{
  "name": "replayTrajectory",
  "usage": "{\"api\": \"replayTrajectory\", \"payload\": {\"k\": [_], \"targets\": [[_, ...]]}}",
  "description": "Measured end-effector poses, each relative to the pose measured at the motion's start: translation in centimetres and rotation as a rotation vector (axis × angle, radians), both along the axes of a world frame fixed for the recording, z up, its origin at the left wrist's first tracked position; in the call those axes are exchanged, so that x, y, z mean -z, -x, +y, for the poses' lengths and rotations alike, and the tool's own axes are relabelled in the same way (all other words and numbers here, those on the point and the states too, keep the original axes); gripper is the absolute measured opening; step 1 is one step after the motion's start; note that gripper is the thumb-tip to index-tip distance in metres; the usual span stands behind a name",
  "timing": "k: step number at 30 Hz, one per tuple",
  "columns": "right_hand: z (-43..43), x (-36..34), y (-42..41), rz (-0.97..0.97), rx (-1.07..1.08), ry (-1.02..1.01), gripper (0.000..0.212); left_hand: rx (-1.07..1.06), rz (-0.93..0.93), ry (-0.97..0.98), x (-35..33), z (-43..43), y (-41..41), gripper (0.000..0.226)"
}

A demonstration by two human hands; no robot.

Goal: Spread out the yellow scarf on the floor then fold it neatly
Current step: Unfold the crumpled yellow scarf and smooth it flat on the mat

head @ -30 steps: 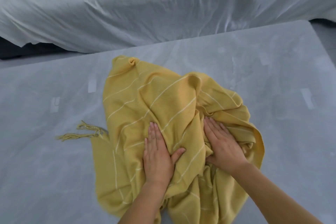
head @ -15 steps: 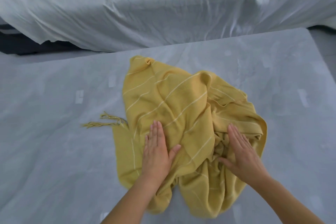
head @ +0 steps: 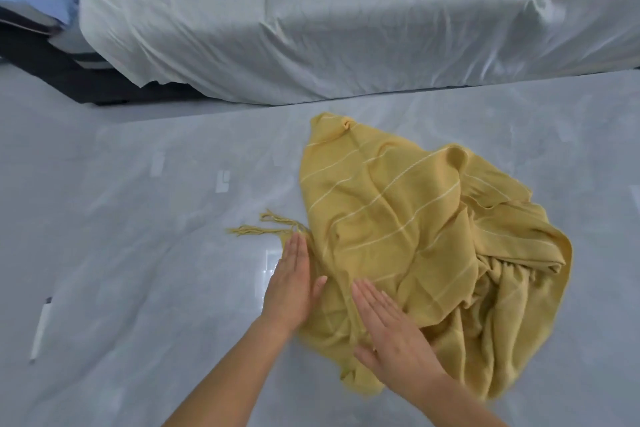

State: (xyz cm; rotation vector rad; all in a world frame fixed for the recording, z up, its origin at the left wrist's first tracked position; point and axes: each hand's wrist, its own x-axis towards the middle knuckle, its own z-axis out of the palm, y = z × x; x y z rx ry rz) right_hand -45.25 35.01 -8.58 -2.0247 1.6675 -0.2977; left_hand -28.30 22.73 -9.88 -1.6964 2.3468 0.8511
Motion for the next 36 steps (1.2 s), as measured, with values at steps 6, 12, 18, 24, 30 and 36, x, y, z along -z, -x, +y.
{"api": "replayTrajectory", "payload": {"k": [6, 12, 18, 24, 30, 36], "targets": [[-1.2, 3.1, -4.9, 0.034, 0.149, 0.021, 0.106, 0.288, -0.125, 0.025, 3.9, -5.3, -2.0, 0.097], [-1.8, 4.1, -7.3, 0.061, 0.424, 0.001, 0.088, 0.543, -0.130, 0.150, 5.8, -8.7, -2.9, 0.062], [-3.1, 4.0, -10.5, 0.074, 0.448, 0.031, 0.087, 0.634, -0.063, 0.174, 5.1, -9.7, -4.6, 0.044], [-4.5, 4.9, -14.5, -0.071, 0.592, -0.026, 0.089, 0.405, 0.044, 0.106, 1.9, -7.7, -7.6, 0.019], [-6.9, 4.8, -18.2, -0.116, 0.629, 0.063, 0.110, 0.395, 0.050, 0.132, -2.9, -7.0, -10.5, 0.030], [-8.4, 2.0, -19.1, -0.093, 0.623, 0.255, 0.067, 0.358, 0.135, 0.186, -6.4, -3.7, -11.4, 0.038]]}}
